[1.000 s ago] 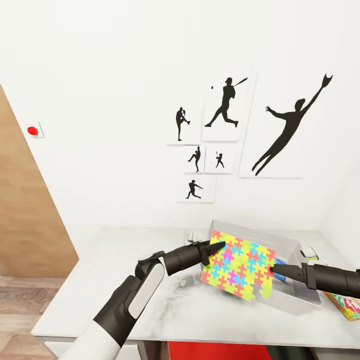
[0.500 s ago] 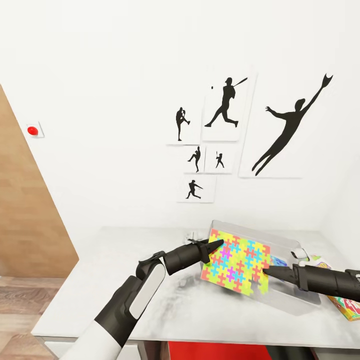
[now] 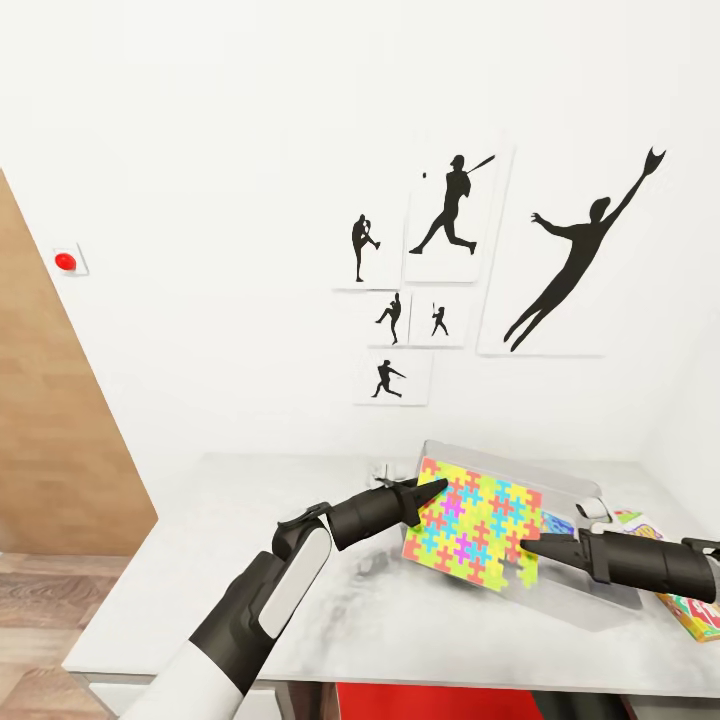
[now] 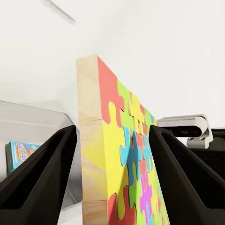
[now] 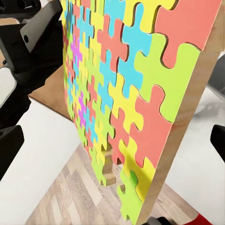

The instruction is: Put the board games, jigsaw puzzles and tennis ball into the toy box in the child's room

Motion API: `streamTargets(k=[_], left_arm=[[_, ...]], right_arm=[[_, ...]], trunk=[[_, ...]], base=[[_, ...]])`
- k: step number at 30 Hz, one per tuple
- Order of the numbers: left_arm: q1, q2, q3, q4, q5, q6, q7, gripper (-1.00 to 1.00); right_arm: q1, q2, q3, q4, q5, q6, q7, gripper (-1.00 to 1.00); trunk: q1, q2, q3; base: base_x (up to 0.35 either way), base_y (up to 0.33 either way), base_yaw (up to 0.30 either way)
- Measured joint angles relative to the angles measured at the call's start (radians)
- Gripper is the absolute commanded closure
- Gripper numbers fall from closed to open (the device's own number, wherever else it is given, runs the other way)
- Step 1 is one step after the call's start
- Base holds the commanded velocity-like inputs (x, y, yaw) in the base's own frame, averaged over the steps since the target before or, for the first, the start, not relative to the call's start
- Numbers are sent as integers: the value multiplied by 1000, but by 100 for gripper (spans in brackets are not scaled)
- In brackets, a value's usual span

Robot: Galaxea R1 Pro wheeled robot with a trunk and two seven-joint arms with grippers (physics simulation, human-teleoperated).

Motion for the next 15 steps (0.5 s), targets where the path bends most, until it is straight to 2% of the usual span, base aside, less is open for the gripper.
streamTargets(k=[15], left_arm=[[0,2,-2,-1,-1,0,-50,100]], right_arm=[[-11,-10,-5,1,-1,0,1,-100]], trunk=[[0,0,0]], base=[[0,0,0]])
